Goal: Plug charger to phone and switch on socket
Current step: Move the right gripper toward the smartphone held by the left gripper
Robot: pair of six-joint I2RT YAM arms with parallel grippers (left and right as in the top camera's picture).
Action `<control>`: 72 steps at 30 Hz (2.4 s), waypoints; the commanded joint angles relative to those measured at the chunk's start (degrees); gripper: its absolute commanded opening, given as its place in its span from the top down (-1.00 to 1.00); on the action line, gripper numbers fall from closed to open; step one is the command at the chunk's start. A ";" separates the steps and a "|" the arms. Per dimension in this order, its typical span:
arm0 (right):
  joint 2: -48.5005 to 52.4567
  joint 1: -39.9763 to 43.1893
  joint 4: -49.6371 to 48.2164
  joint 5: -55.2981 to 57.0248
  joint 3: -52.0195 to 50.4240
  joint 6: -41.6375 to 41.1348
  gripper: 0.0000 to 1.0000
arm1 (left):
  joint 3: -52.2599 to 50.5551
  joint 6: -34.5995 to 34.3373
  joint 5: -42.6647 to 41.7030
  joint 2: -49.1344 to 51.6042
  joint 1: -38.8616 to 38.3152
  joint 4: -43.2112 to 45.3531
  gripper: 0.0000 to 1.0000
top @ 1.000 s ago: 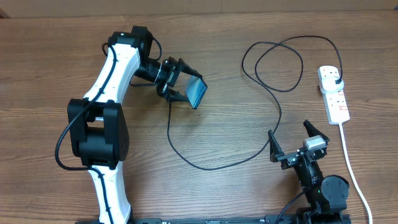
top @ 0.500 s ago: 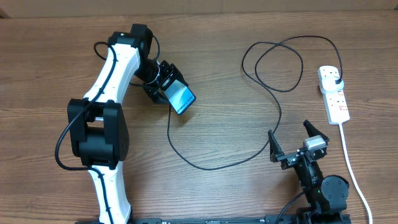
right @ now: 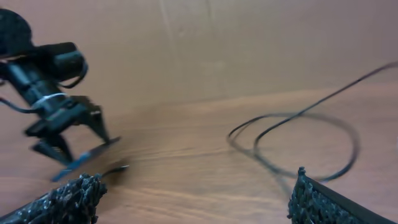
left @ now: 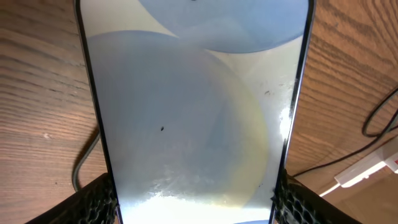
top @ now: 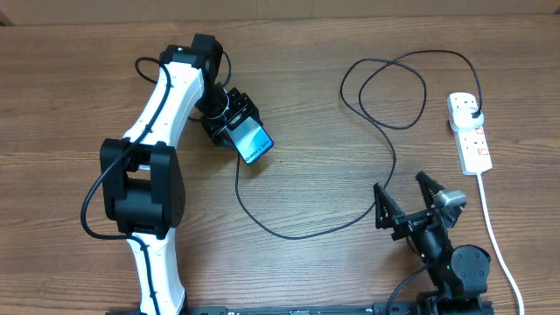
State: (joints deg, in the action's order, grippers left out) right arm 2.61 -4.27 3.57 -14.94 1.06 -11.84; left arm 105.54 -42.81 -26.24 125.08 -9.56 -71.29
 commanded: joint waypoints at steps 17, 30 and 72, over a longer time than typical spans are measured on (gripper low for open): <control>48.74 -0.50 -9.38 -28.02 19.82 -9.42 -1.00 | 9.07 0.74 5.73 -0.15 -2.54 -3.21 0.28; 86.99 -0.63 -9.60 -54.10 42.29 -12.28 -1.00 | 9.07 -8.98 6.82 -0.15 -2.47 -2.60 0.27; 88.83 -21.88 -16.48 -8.13 42.42 -47.04 -0.38 | 9.05 -25.59 3.72 -0.13 -12.37 -4.09 0.24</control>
State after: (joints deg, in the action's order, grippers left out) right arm 91.37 -24.91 -13.50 -25.02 42.33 -57.32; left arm 112.99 -66.41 -21.45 125.08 -21.43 -75.61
